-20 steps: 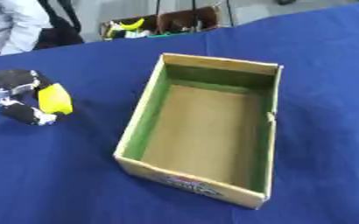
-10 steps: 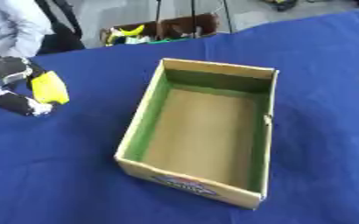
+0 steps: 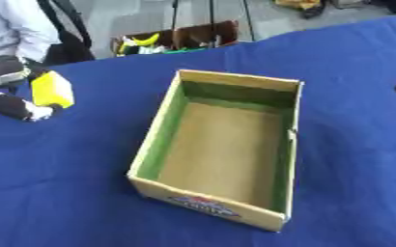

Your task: Pick up objects on the table and place them in the box.

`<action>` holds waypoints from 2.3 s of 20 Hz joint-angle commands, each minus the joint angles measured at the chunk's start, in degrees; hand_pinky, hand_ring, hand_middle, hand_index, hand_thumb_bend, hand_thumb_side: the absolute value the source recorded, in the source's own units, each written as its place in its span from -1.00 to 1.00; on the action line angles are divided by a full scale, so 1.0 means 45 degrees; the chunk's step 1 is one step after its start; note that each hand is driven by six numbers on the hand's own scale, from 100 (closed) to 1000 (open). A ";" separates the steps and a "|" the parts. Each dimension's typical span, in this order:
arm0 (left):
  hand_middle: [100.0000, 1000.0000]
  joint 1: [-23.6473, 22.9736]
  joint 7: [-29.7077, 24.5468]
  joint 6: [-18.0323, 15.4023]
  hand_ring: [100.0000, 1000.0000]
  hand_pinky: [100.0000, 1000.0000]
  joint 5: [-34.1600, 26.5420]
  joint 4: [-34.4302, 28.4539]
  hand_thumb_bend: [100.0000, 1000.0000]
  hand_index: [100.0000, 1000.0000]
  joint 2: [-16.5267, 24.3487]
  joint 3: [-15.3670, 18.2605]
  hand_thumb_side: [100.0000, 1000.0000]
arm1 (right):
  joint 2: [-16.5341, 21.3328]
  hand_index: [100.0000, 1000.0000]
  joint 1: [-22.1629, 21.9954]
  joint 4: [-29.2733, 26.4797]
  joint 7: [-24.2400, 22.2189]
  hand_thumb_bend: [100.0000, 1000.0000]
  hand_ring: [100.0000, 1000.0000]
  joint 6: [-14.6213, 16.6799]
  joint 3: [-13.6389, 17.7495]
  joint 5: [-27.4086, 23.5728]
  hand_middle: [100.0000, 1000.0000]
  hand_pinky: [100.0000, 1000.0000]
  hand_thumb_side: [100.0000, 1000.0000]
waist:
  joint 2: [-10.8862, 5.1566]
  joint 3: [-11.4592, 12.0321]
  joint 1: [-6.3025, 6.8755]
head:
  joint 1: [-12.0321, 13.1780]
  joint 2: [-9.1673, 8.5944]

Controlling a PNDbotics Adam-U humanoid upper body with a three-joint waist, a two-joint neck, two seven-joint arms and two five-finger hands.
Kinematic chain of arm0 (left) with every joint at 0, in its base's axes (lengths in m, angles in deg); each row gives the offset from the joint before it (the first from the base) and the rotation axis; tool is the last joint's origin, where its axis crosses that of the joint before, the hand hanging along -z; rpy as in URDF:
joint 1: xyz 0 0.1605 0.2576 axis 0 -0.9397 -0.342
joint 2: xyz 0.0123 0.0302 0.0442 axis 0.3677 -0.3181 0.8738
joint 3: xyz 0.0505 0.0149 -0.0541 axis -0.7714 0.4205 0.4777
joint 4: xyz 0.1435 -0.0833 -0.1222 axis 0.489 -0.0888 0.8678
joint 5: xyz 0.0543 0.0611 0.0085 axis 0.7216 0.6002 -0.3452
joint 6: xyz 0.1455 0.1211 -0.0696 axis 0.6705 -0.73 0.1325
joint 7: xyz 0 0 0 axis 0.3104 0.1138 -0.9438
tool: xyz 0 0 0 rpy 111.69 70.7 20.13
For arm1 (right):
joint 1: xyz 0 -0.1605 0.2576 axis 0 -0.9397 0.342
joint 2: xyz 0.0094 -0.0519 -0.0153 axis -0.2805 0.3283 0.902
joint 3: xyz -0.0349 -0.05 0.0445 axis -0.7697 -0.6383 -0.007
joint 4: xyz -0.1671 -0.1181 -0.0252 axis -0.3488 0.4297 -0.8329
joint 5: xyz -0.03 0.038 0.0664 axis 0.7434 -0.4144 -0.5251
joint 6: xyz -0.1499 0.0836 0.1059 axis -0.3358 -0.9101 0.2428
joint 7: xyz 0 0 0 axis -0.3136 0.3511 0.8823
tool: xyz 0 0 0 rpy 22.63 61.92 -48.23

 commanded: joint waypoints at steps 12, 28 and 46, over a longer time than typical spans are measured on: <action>0.26 0.0863 0.0072 -0.0117 0.14 -0.32 -0.0928 -0.3344 -1.00 0.40 0.0018 -0.0437 0.15 | 0.0003 0.64 0.0154 -0.0217 -0.0020 -1.00 1.00 0.0028 -0.0058 0.0087 0.23 0.72 0.54 | -0.0479 0.0084 -0.0160 | -0.0105 0.0810; 0.18 0.2838 -0.1811 -0.0096 0.11 -0.35 -0.1595 -0.4967 -1.00 0.36 -0.2815 -0.1683 0.14 | -0.0086 0.64 0.0277 -0.0244 -0.0046 -1.00 1.00 0.0047 -0.0133 0.0073 0.23 0.72 0.54 | -0.0390 -0.0078 -0.0244 | 0.0156 0.1037; 0.17 0.3445 -0.2225 -0.0334 0.12 -0.32 0.2424 -0.3417 -1.00 0.36 -0.5578 -0.2065 0.13 | -0.0286 0.64 0.0500 -0.0383 0.0170 -1.00 1.00 -0.0056 -0.0124 0.0006 0.23 0.72 0.54 | -0.0131 -0.0286 -0.0373 | 0.0343 0.0647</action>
